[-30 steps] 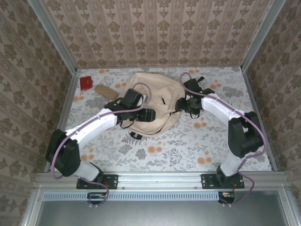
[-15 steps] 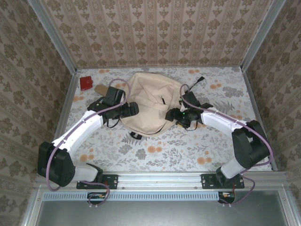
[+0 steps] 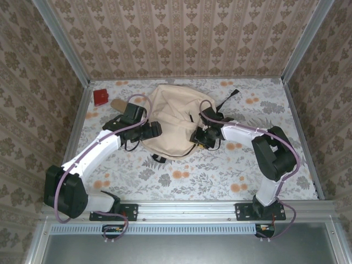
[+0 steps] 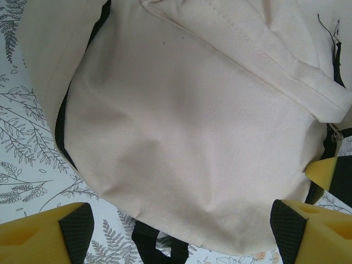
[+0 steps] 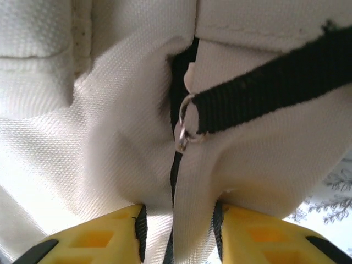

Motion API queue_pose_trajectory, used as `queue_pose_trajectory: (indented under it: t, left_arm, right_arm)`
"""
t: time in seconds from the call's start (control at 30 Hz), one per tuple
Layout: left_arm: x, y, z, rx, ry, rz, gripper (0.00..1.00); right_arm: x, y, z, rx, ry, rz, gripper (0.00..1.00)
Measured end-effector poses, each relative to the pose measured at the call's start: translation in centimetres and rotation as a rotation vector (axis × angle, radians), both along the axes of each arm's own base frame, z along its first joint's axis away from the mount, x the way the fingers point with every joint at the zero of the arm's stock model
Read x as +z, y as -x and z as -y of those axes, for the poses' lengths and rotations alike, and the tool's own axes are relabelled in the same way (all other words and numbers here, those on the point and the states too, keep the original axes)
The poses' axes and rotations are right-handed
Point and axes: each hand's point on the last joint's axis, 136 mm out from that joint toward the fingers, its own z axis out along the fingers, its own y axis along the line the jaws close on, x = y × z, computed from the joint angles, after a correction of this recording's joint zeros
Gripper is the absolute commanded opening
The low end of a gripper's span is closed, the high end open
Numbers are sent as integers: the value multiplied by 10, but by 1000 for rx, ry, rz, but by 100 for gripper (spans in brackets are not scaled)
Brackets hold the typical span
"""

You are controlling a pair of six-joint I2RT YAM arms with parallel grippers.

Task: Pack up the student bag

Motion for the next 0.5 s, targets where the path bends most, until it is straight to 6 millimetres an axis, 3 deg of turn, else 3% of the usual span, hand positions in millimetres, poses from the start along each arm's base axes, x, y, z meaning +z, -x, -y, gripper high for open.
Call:
queue_pose_trajectory:
  t: [0.13,0.3,0.5]
  left_arm:
    - [0,0,0,-1,2,-1,87]
    - [0,0,0,-2,4,-1,87]
    - [1,2,5,-18,25,-9,87]
  right_arm:
    - [-8,2,9,-3,60,-6,12]
    - [-2,4,24,2,141,39,10]
    - [15,23,69,-26,209,85,10]
